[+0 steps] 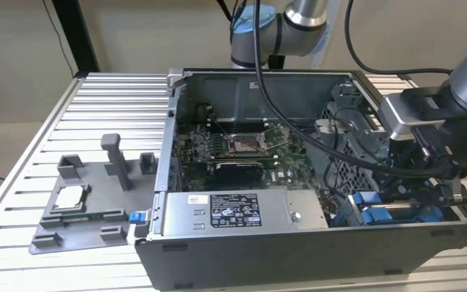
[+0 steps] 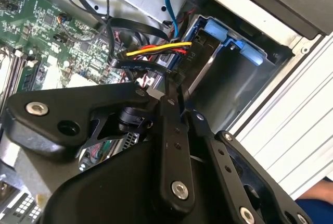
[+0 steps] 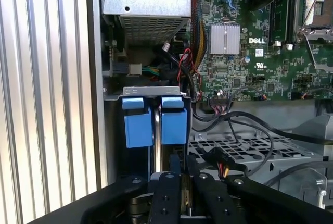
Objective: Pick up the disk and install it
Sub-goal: 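Insert the second disk wire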
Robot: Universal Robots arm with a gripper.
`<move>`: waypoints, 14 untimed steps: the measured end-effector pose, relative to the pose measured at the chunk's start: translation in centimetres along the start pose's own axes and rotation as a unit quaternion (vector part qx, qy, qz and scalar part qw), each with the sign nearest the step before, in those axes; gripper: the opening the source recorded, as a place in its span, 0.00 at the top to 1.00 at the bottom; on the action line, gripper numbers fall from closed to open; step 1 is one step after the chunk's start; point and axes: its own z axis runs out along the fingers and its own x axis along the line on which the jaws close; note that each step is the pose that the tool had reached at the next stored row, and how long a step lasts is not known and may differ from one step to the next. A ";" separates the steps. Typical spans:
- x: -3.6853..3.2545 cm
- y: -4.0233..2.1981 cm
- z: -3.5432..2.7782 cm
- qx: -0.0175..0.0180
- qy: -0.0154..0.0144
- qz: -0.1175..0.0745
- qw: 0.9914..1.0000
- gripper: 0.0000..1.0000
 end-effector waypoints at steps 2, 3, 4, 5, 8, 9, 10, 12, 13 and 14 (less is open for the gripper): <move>0.01 0.00 0.05 0.000 0.000 0.000 1.000 1.00; 0.01 0.00 0.06 0.000 0.000 0.000 1.000 1.00; 0.02 0.00 0.08 0.000 0.000 0.000 1.000 1.00; 0.02 0.00 0.10 0.000 0.000 0.000 1.000 1.00; 0.03 0.00 0.17 0.000 0.000 0.000 1.000 1.00; 0.03 0.00 0.18 0.000 0.000 0.000 1.000 1.00; 0.03 0.01 0.20 0.000 0.000 0.000 1.000 1.00; 0.04 0.01 0.24 0.000 0.000 0.000 1.000 1.00; 0.04 0.01 0.26 0.000 0.000 0.000 1.000 1.00; 0.04 0.01 0.28 0.000 0.000 0.000 1.000 1.00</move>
